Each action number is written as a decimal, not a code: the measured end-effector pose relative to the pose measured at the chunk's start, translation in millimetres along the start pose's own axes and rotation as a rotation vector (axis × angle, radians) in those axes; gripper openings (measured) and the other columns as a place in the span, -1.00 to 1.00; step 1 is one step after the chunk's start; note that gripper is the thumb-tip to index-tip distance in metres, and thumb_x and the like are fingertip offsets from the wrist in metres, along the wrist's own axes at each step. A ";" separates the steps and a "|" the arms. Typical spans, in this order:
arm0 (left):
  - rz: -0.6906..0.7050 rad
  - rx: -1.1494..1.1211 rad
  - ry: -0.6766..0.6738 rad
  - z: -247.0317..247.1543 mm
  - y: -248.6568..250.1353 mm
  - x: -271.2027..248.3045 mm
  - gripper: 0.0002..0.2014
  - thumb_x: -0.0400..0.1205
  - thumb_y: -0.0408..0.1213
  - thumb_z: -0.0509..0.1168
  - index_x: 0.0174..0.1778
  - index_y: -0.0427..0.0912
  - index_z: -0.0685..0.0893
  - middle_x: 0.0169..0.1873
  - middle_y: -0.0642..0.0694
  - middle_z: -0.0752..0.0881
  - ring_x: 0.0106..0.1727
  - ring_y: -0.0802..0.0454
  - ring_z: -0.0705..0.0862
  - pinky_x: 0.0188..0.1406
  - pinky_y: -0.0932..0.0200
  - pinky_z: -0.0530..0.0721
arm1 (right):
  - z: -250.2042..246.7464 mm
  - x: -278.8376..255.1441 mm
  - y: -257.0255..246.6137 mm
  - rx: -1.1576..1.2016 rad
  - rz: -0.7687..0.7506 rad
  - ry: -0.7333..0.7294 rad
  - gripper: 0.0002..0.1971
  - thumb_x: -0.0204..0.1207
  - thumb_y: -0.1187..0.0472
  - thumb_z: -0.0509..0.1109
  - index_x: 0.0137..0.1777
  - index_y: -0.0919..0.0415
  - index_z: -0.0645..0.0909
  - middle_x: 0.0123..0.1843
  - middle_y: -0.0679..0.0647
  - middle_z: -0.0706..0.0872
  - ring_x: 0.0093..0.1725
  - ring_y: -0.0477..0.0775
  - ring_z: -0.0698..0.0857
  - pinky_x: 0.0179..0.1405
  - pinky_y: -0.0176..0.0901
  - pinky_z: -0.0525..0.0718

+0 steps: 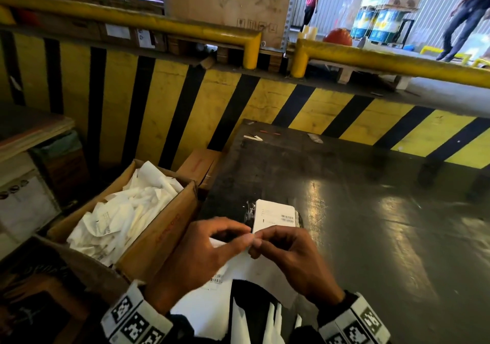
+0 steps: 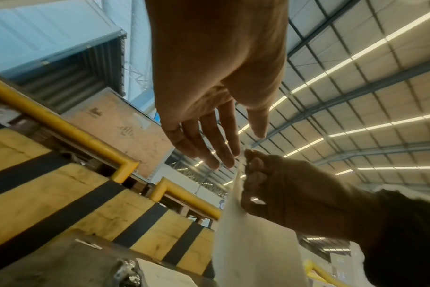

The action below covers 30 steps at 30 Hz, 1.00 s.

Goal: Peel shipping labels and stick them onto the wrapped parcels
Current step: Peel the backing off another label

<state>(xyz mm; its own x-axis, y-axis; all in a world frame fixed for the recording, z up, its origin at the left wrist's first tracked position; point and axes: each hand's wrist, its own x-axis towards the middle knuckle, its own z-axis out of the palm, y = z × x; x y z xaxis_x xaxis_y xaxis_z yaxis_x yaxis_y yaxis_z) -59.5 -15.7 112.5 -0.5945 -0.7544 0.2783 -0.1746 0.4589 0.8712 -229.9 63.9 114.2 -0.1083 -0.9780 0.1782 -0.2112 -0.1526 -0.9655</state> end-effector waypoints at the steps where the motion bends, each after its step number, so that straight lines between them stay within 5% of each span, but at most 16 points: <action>1: 0.011 0.014 -0.002 3.9 2.1 -2.4 -0.68 0.44 0.08 0.34 0.01 0.03 0.78 -0.11 0.20 0.79 0.01 0.28 0.71 -0.05 0.52 0.58 | 2.0 -0.6 0.2 -0.008 -0.009 -0.005 -0.84 0.48 0.21 0.41 -0.10 0.28 0.78 -0.23 0.17 0.82 -0.20 0.03 0.78 -0.09 -0.24 0.70; 5: -0.019 -0.004 0.081 10.2 -5.2 -3.5 -0.91 0.50 -0.03 0.34 -0.17 0.11 0.73 -0.23 0.23 0.77 -0.09 0.26 0.70 -0.15 0.49 0.61 | 3.0 -5.2 4.3 -0.033 0.047 -0.017 -0.88 0.48 0.24 0.42 -0.11 0.27 0.75 -0.24 0.17 0.81 -0.22 0.01 0.77 -0.10 -0.22 0.72; 7: -0.098 -0.082 0.165 6.1 -17.1 0.1 -0.93 0.56 -0.23 0.38 -0.23 0.01 0.71 -0.27 0.18 0.77 -0.21 0.24 0.72 -0.24 0.43 0.63 | -2.2 -9.0 6.6 -0.017 0.084 0.002 -0.91 0.49 0.33 0.42 -0.17 0.36 0.70 -0.32 0.12 0.75 -0.32 -0.02 0.70 -0.20 -0.21 0.71; 9: -0.189 -0.164 0.259 0.1 -28.2 4.6 -0.93 0.58 -0.31 0.36 -0.22 -0.12 0.72 -0.32 0.05 0.79 -0.29 0.18 0.73 -0.27 0.32 0.66 | -11.3 -14.6 9.1 0.015 0.107 0.036 -0.81 0.37 0.18 0.44 -0.24 0.35 0.66 -0.39 0.12 0.68 -0.39 0.02 0.64 -0.35 -0.20 0.65; 12: -0.268 -0.219 0.350 -7.6 -39.8 10.6 -0.92 0.59 -0.26 0.35 -0.17 -0.16 0.72 -0.25 -0.07 0.81 -0.18 -0.03 0.77 -0.12 0.00 0.74 | -29.1 -23.4 12.4 0.014 0.122 0.099 -0.76 0.27 0.10 0.40 -0.31 0.31 0.63 -0.45 0.15 0.61 -0.47 0.10 0.57 -0.47 -0.11 0.59; 15: -0.312 -0.250 0.406 -13.4 -49.3 16.3 -0.92 0.59 -0.29 0.35 -0.15 -0.21 0.72 -0.18 -0.15 0.79 -0.08 -0.13 0.75 0.03 -0.05 0.71 | -47.2 -31.1 13.2 0.032 0.132 0.150 -0.88 0.40 0.29 0.34 -0.34 0.23 0.64 -0.46 0.14 0.58 -0.46 0.10 0.54 -0.46 -0.12 0.60; 20: -0.420 -0.240 0.423 -25.4 -76.0 23.4 -0.93 0.59 -0.25 0.35 -0.16 -0.13 0.71 -0.12 -0.19 0.79 0.00 -0.23 0.73 0.13 -0.20 0.68 | -73.0 -40.1 11.4 0.169 0.135 0.337 -0.74 0.52 0.51 0.17 -0.37 0.34 0.54 -0.46 0.19 0.50 -0.48 0.11 0.47 -0.56 -0.19 0.52; 30: -0.455 -0.177 0.666 -36.7 -97.0 22.6 -0.80 0.64 -0.20 0.30 0.02 -0.27 0.67 0.00 -0.24 0.72 0.03 -0.19 0.66 0.09 -0.09 0.64 | -86.8 -41.3 3.4 0.380 0.131 0.563 -0.70 0.51 0.44 0.03 -0.38 0.22 0.46 -0.56 0.02 0.43 -0.58 -0.07 0.32 -0.61 -0.29 0.25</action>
<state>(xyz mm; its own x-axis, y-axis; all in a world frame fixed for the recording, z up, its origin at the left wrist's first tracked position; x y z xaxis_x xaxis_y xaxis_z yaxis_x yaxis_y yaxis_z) -27.2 -94.5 49.2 0.1038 -0.9945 0.0158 -0.1264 0.0026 0.9920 -310.5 116.2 120.0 -0.6195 -0.7845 0.0277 0.1822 -0.1780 -0.9670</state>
